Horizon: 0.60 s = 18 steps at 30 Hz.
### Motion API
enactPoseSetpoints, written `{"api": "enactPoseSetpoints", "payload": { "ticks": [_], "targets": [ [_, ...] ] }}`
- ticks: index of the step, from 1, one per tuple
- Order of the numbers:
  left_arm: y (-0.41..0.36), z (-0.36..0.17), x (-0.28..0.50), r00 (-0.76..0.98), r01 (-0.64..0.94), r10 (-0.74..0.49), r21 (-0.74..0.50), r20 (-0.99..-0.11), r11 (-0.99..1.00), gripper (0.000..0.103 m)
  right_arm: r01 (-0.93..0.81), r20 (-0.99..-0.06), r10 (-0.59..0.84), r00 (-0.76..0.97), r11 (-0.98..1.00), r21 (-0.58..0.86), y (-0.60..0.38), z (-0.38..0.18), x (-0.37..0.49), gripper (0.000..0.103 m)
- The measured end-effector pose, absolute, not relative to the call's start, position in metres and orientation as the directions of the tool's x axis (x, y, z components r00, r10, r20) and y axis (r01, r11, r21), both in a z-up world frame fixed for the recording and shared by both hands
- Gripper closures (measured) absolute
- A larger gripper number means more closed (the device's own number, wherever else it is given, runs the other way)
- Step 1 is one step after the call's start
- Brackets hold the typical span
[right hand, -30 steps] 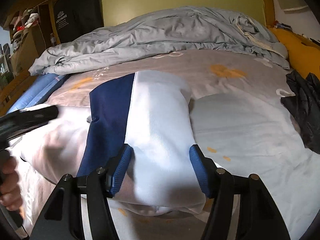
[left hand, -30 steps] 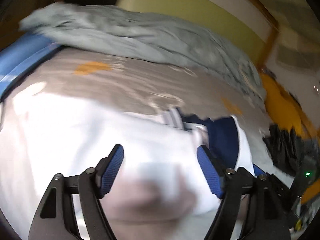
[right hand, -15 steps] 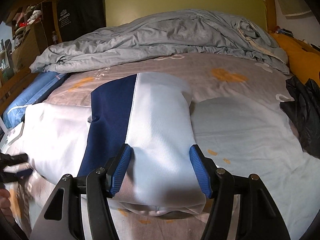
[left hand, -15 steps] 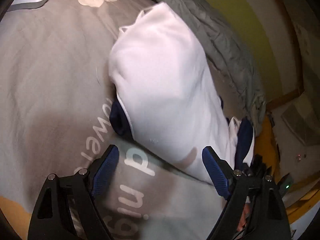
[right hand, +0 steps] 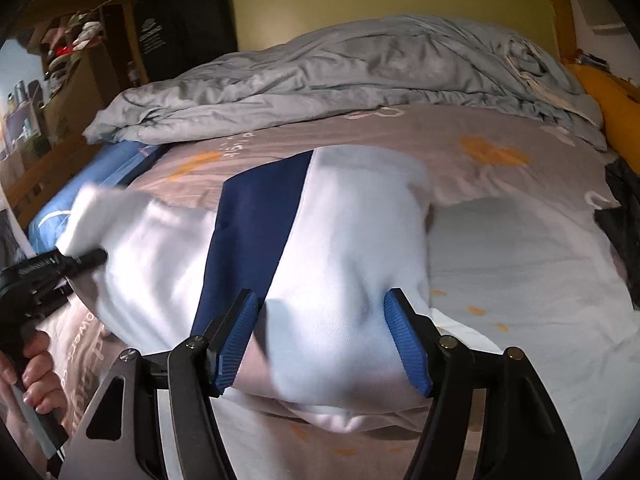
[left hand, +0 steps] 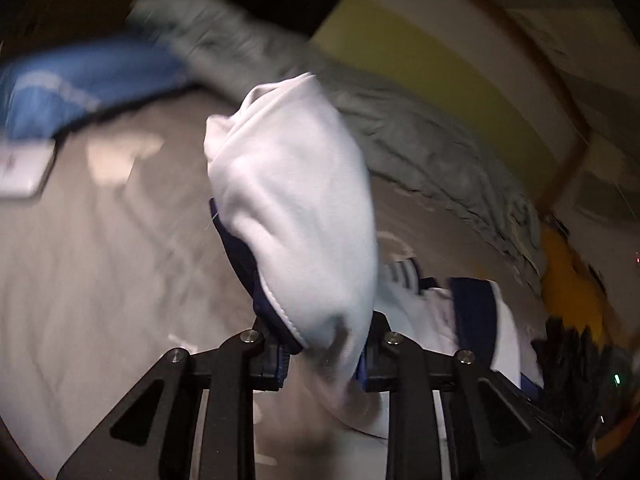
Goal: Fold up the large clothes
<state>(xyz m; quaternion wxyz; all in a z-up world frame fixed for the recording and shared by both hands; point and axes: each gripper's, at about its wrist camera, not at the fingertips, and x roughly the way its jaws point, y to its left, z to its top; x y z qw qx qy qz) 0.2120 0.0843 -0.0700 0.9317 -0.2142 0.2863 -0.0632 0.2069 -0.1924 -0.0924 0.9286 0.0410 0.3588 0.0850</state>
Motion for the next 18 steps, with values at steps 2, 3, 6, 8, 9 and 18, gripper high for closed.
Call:
{"api": "enactPoseSetpoints", "payload": {
  "ticks": [2,3,6,8,9,18],
  "targets": [
    [0.064,-0.051,0.202,0.851,0.076,-0.261,-0.385,-0.456,0.92,0.081,-0.138,-0.66,0.204,0.723,0.979,0.151,-0.192,-0.093,0.209,0.034],
    [0.052,-0.043,0.198,0.859,0.113,-0.265,-0.342,-0.438,0.933,0.081,-0.142,-0.66,0.22,0.718,0.975,0.171,-0.194,-0.093,0.21,0.034],
    [0.003,-0.022,0.187,0.883,0.208,-0.26,-0.172,-0.391,0.963,0.081,-0.142,-0.668,0.227,0.709,0.973,0.18,-0.197,-0.094,0.212,0.034],
    [-0.019,-0.014,0.185,0.875,0.269,-0.303,-0.142,-0.377,0.953,0.081,-0.141,-0.666,0.245,0.704,0.968,0.206,-0.202,-0.095,0.213,0.034],
    [-0.031,-0.012,0.185,0.869,0.294,-0.323,-0.133,-0.376,0.947,0.081,-0.143,-0.664,0.259,0.701,0.964,0.225,-0.206,-0.095,0.214,0.034],
    [-0.076,-0.045,0.202,0.778,0.408,-0.421,-0.135,-0.467,0.903,0.08,-0.147,-0.648,0.372,0.665,0.916,0.374,-0.238,-0.096,0.216,0.036]
  ]
}}
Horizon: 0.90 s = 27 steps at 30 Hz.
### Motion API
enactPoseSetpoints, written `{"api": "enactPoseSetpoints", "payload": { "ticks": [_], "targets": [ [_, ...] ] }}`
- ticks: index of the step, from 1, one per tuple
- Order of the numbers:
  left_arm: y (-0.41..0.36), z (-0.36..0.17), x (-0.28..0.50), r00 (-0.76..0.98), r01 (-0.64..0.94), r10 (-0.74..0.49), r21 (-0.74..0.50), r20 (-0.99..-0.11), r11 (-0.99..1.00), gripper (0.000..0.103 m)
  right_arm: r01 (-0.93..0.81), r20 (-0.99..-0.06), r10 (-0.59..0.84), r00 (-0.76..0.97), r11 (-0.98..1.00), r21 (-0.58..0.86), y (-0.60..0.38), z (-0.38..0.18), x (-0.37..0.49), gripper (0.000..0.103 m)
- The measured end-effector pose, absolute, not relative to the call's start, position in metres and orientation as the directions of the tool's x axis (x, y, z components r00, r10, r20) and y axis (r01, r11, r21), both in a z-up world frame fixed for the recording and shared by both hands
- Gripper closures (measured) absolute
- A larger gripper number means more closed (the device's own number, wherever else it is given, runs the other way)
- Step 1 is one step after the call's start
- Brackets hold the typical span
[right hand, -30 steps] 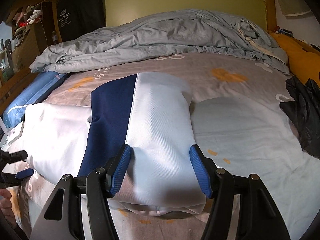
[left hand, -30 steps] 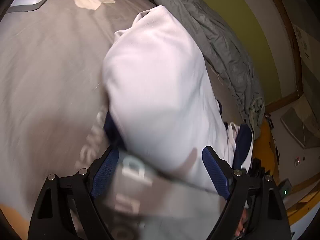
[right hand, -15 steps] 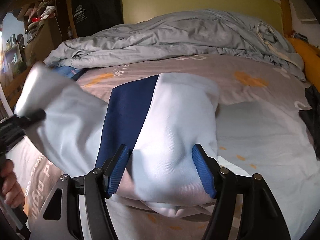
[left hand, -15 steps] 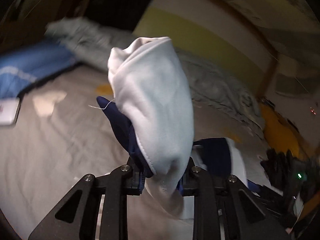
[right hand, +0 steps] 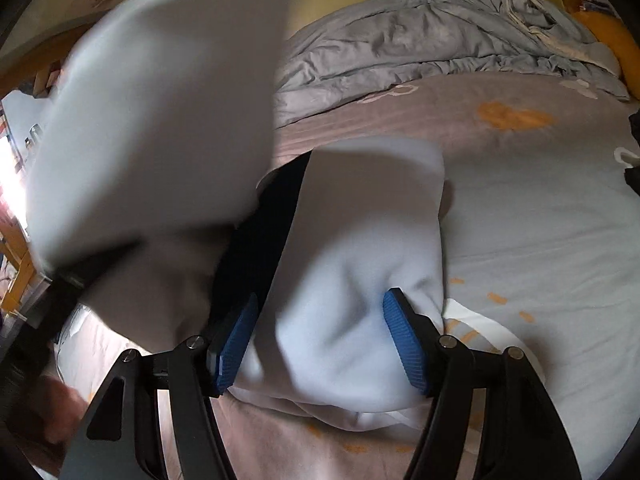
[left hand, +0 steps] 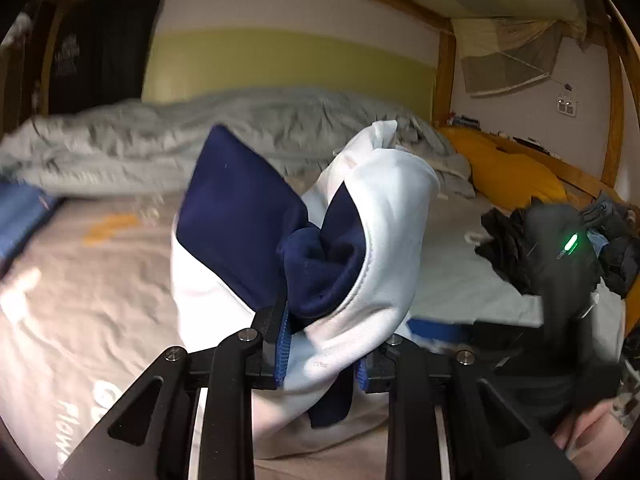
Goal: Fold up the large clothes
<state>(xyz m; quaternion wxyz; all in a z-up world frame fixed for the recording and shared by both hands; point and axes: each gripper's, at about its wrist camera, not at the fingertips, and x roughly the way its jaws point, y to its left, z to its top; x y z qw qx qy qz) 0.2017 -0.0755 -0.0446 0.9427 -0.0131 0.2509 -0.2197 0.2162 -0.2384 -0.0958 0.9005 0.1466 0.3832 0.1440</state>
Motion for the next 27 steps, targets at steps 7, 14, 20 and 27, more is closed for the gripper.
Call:
{"api": "enactPoseSetpoints", "payload": {
  "ticks": [7,14,20,27],
  "targets": [
    [-0.087,-0.071,0.188,0.729,0.472,-0.47,-0.133,-0.497,0.872,0.079,-0.008,-0.596,0.243,0.765,0.93,0.368,-0.295,-0.06,0.193,0.039],
    [-0.106,-0.079,0.177,0.752,0.481,-0.439,-0.047,-0.491,0.876,0.076,-0.229,-0.396,0.342,0.852,0.924,0.305,-0.279,-0.005,0.167,0.046],
    [-0.091,-0.072,0.186,0.7,0.484,-0.467,-0.122,-0.539,0.866,0.066,-0.206,-0.571,0.34,0.747,0.935,0.288,-0.246,-0.04,0.202,0.074],
    [-0.057,-0.055,0.18,0.591,0.53,-0.607,-0.311,-0.531,0.789,0.03,-0.085,-0.662,0.26,0.703,0.955,0.284,-0.264,-0.075,0.231,0.079]
  ]
}}
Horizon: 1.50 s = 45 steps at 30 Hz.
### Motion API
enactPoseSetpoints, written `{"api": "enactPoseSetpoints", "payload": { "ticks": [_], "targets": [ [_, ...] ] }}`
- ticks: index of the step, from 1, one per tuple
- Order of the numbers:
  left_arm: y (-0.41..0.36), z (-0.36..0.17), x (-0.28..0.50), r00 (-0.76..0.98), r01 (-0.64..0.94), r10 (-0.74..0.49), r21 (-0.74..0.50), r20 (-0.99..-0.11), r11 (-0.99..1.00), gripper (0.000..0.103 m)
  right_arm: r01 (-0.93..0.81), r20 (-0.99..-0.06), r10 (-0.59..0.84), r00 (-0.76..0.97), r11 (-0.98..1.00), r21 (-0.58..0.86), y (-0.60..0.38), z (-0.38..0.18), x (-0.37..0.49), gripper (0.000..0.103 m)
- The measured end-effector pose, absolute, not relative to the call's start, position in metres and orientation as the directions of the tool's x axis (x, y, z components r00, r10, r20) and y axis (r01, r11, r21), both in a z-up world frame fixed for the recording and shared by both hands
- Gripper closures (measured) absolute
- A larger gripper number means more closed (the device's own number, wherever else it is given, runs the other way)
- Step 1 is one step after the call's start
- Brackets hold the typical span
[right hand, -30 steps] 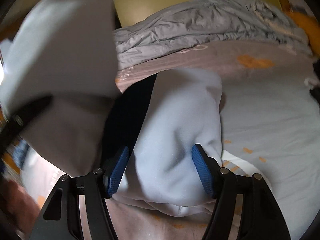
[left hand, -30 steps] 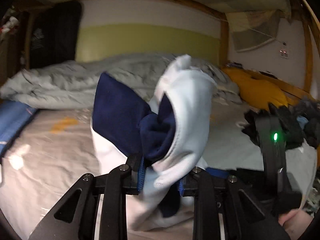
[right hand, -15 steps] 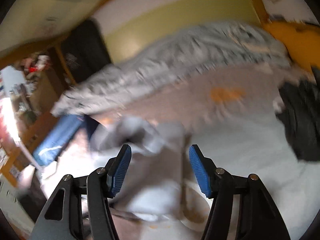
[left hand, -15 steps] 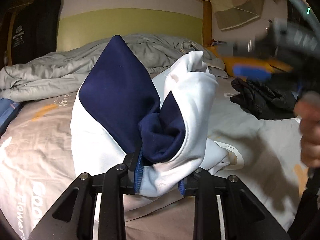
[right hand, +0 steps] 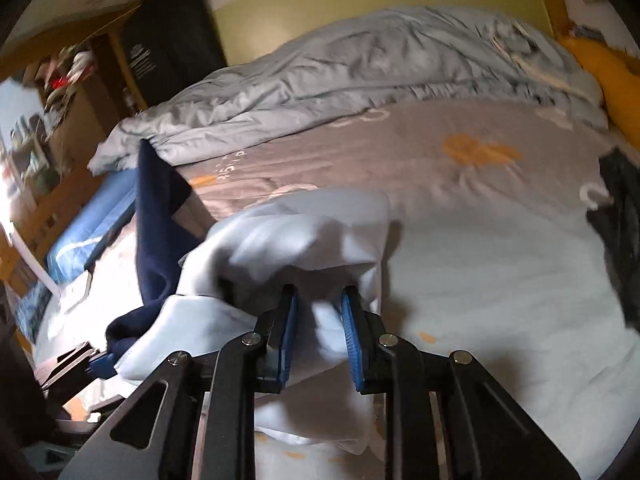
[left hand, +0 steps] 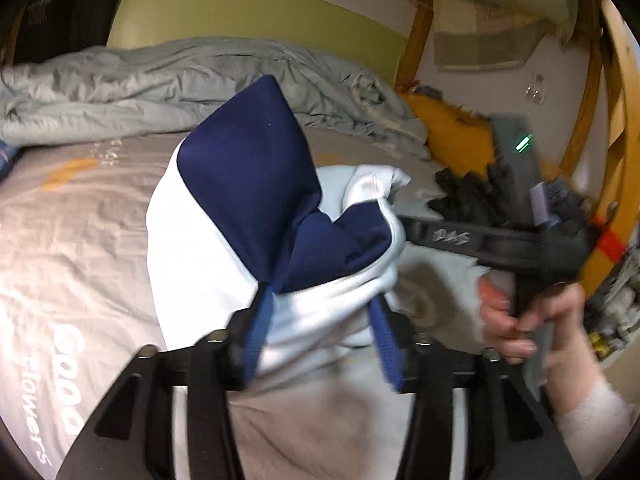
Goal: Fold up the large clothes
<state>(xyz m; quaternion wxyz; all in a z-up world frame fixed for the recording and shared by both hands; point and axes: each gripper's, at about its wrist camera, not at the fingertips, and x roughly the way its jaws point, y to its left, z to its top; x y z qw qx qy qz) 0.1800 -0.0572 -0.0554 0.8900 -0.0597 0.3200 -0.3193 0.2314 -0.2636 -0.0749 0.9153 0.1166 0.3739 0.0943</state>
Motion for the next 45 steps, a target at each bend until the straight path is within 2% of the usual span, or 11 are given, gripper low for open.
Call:
{"api": "enactPoseSetpoints", "payload": {
  "ticks": [2,3,8,11,16,27,28,29,37,41,45],
  "targets": [
    [-0.038,-0.045,0.175,0.578,0.538,-0.684,-0.421,-0.446,0.73,0.008,-0.017,-0.696,0.165,0.699,0.977,0.215,-0.269,-0.08,0.235,0.083],
    [-0.03,-0.04,0.173,0.59,0.534,-0.691,-0.441,-0.418,0.721,0.008,0.001,-0.71,0.149,0.688,0.978,0.207,-0.272,-0.086,0.235,0.083],
    [-0.012,-0.038,0.205,0.693,0.332,-0.52,-0.419,-0.5,0.845,0.016,-0.019,-0.668,0.209,0.714,0.96,0.28,-0.287,-0.077,0.229,0.084],
    [-0.006,-0.073,0.238,0.571,0.226,-0.58,-0.568,-0.581,0.791,0.034,-0.033,-0.599,0.2,0.775,0.96,0.278,-0.289,-0.055,0.21,0.084],
    [-0.022,-0.084,0.235,0.534,0.266,-0.594,-0.547,-0.602,0.793,0.033,-0.139,-0.511,0.261,0.819,0.954,0.265,-0.275,-0.013,0.182,0.084],
    [-0.021,-0.08,0.227,0.524,0.277,-0.605,-0.551,-0.599,0.787,0.033,-0.293,-0.699,0.385,0.603,0.922,0.254,-0.186,-0.043,0.245,0.069],
    [-0.018,-0.08,0.227,0.524,0.27,-0.606,-0.558,-0.598,0.784,0.033,-0.293,-0.691,0.378,0.616,0.925,0.244,-0.184,-0.043,0.245,0.073],
    [-0.016,-0.08,0.228,0.526,0.257,-0.604,-0.565,-0.599,0.784,0.033,-0.275,-0.672,0.36,0.647,0.932,0.234,-0.187,-0.039,0.243,0.1],
    [0.002,-0.053,0.231,0.591,0.253,-0.615,-0.604,-0.522,0.756,0.03,-0.172,-0.469,0.229,0.853,0.972,0.162,-0.241,0.026,0.177,0.1],
    [-0.023,-0.058,0.247,0.537,0.273,-0.644,-0.61,-0.545,0.744,0.03,-0.088,-0.604,0.203,0.771,0.973,0.215,-0.278,-0.021,0.195,0.1],
    [-0.048,-0.063,0.246,0.544,0.285,-0.589,-0.529,-0.597,0.799,0.029,-0.074,-0.598,0.282,0.751,0.935,0.348,-0.295,-0.065,0.199,0.1]
  ]
}}
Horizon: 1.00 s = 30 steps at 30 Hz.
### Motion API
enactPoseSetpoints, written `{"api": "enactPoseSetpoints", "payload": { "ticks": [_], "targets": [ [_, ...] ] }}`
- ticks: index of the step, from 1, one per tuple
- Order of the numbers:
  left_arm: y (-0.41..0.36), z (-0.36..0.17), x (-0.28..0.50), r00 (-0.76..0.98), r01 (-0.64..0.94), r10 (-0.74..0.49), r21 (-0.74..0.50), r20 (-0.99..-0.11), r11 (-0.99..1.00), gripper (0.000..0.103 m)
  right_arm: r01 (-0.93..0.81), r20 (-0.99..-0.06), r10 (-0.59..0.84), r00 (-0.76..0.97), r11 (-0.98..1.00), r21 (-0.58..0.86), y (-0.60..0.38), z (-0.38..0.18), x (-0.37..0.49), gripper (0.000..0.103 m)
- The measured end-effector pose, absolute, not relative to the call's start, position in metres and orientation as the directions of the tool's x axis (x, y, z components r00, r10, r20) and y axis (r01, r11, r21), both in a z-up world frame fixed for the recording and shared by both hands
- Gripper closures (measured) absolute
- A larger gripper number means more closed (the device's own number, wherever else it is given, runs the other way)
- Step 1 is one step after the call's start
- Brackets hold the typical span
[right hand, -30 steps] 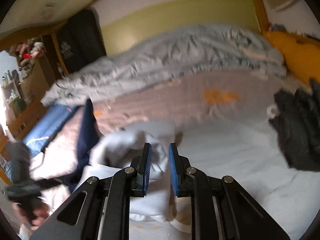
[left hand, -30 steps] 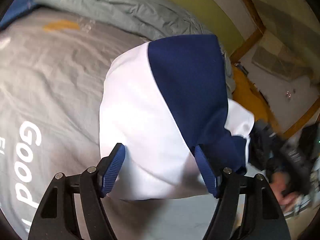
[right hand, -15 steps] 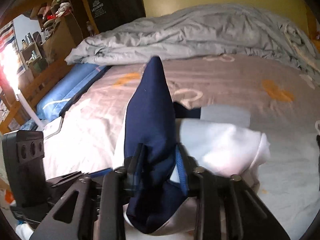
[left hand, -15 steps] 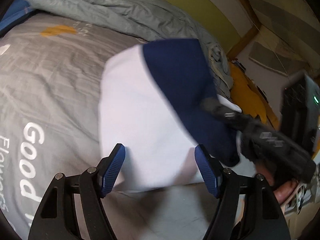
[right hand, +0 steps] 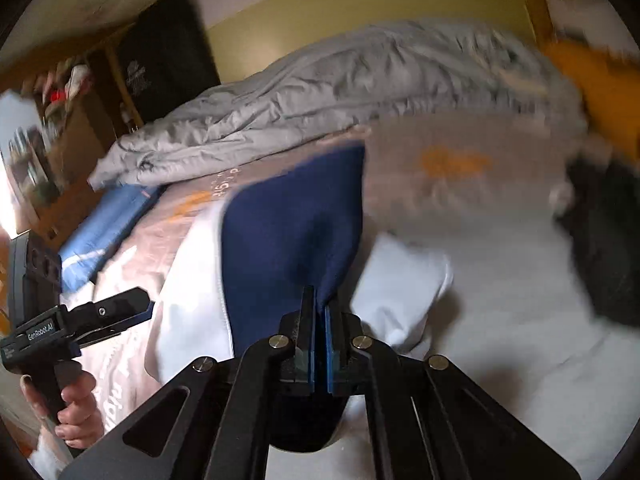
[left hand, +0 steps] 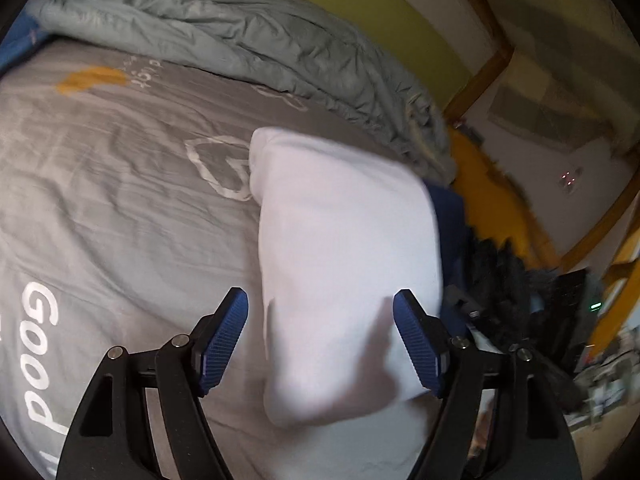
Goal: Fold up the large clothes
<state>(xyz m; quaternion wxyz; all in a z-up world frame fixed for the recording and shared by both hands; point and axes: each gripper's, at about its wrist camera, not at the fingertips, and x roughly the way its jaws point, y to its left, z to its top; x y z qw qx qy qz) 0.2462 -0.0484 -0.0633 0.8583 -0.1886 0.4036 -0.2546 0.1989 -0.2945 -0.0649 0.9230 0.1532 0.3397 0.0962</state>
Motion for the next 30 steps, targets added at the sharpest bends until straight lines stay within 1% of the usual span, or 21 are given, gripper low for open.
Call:
{"api": "enactPoseSetpoints", "payload": {
  "ticks": [4,10,18,19,20,21,23,24,25,26,27,28,29,30],
  "targets": [
    [-0.064,-0.069,0.246,0.575,0.282,-0.525,-0.451,-0.628,0.847,0.026,-0.084,-0.596,0.27,0.757,0.943,0.321,-0.286,-0.07,0.205,0.1],
    [-0.074,-0.073,0.238,0.616,0.285,-0.458,-0.361,-0.641,0.888,0.025,-0.107,-0.586,0.285,0.758,0.942,0.318,-0.293,-0.074,0.201,0.096],
    [-0.078,-0.071,0.24,0.631,0.292,-0.433,-0.32,-0.643,0.901,0.025,-0.109,-0.59,0.267,0.762,0.951,0.29,-0.292,-0.071,0.198,0.095],
    [-0.079,-0.071,0.239,0.633,0.291,-0.43,-0.318,-0.643,0.902,0.025,-0.106,-0.59,0.262,0.764,0.952,0.286,-0.292,-0.07,0.197,0.092],
    [-0.08,-0.071,0.239,0.634,0.292,-0.43,-0.316,-0.643,0.903,0.026,-0.102,-0.587,0.254,0.768,0.955,0.28,-0.291,-0.069,0.194,0.088],
    [-0.08,-0.071,0.239,0.636,0.293,-0.428,-0.312,-0.643,0.904,0.026,-0.097,-0.585,0.246,0.773,0.957,0.274,-0.291,-0.068,0.192,0.086],
    [-0.082,-0.071,0.238,0.639,0.292,-0.42,-0.302,-0.644,0.907,0.026,-0.085,-0.58,0.218,0.785,0.965,0.248,-0.291,-0.066,0.188,0.073],
    [-0.082,-0.072,0.238,0.639,0.293,-0.42,-0.3,-0.644,0.908,0.026,-0.074,-0.581,0.199,0.79,0.97,0.232,-0.291,-0.066,0.186,0.069],
    [-0.082,-0.072,0.238,0.638,0.294,-0.42,-0.3,-0.645,0.907,0.026,-0.066,-0.581,0.186,0.792,0.973,0.222,-0.291,-0.065,0.186,0.06],
    [-0.081,-0.072,0.238,0.638,0.294,-0.421,-0.301,-0.645,0.907,0.026,-0.056,-0.581,0.175,0.795,0.975,0.217,-0.292,-0.065,0.185,0.055],
    [-0.082,-0.072,0.238,0.639,0.293,-0.419,-0.299,-0.645,0.908,0.026,-0.048,-0.583,0.171,0.794,0.974,0.22,-0.294,-0.065,0.185,0.053],
    [-0.082,-0.072,0.238,0.64,0.292,-0.416,-0.297,-0.646,0.909,0.026,-0.041,-0.585,0.166,0.794,0.974,0.222,-0.295,-0.065,0.185,0.046],
    [-0.082,-0.072,0.238,0.641,0.292,-0.416,-0.296,-0.646,0.91,0.026,-0.014,-0.59,0.141,0.795,0.976,0.215,-0.297,-0.065,0.184,0.034],
    [-0.081,-0.073,0.238,0.64,0.291,-0.414,-0.295,-0.647,0.91,0.026,0.009,-0.592,0.118,0.797,0.978,0.207,-0.299,-0.065,0.184,0.027]
  ]
}}
